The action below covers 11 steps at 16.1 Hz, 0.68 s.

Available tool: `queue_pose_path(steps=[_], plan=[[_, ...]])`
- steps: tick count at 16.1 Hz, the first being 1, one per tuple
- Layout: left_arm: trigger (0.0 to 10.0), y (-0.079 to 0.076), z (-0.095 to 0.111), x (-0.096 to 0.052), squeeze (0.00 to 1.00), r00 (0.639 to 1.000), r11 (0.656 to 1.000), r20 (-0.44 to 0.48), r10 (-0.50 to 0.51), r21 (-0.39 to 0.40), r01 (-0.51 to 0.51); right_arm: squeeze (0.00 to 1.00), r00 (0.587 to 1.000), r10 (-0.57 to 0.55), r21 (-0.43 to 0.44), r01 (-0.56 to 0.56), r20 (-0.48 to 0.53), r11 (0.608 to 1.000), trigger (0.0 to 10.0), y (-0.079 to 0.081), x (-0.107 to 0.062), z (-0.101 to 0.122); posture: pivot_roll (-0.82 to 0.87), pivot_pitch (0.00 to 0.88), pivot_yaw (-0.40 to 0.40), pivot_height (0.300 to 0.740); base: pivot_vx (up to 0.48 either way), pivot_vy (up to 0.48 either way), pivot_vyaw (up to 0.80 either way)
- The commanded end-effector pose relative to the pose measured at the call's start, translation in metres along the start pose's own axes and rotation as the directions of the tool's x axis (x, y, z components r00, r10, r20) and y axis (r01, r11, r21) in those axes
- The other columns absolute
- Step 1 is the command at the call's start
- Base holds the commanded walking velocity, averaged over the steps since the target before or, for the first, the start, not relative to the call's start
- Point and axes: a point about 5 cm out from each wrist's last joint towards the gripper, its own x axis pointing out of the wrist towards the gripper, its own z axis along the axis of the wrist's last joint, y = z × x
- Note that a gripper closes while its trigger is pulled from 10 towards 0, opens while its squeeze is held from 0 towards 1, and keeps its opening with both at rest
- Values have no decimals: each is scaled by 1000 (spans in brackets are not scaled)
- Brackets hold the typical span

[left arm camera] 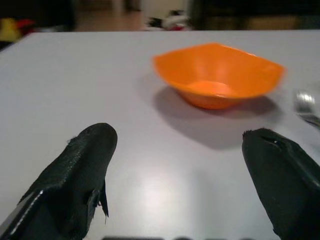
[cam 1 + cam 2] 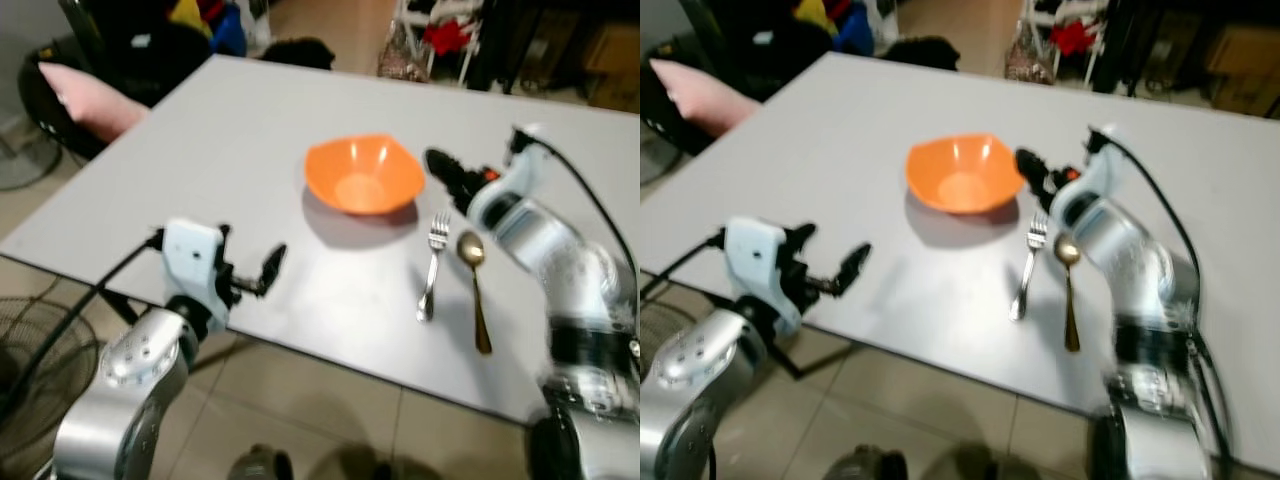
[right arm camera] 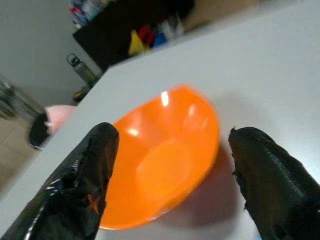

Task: Setting the table

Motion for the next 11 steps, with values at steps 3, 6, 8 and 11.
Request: queue_pose_path(steps=[3,6,8,11], plan=[[10000,2,-2,-7,0,994,994,-7,110,-1,-110,0,982,181,-131,-185,-47,974,10000,28,-29,-20,-114,32,96,740,0,0,685],[10000,-3,-2,-12,0,990,988,9,141,60,-141,0,969,216,-170,-235,-122,957,10000,37,-43,-46,-106,27,88,740,0,0,800],[10000,3,-6,-19,0,970,964,14,243,108,-243,0,967,208,-171,-232,-150,957,10000,39,-48,-61,-86,10,69,740,0,0,800],[10000,6,-8,-23,0,963,953,13,271,136,-270,0,969,179,-174,-208,-171,963,10000,38,-49,-71,-75,5,59,740,0,0,800]])
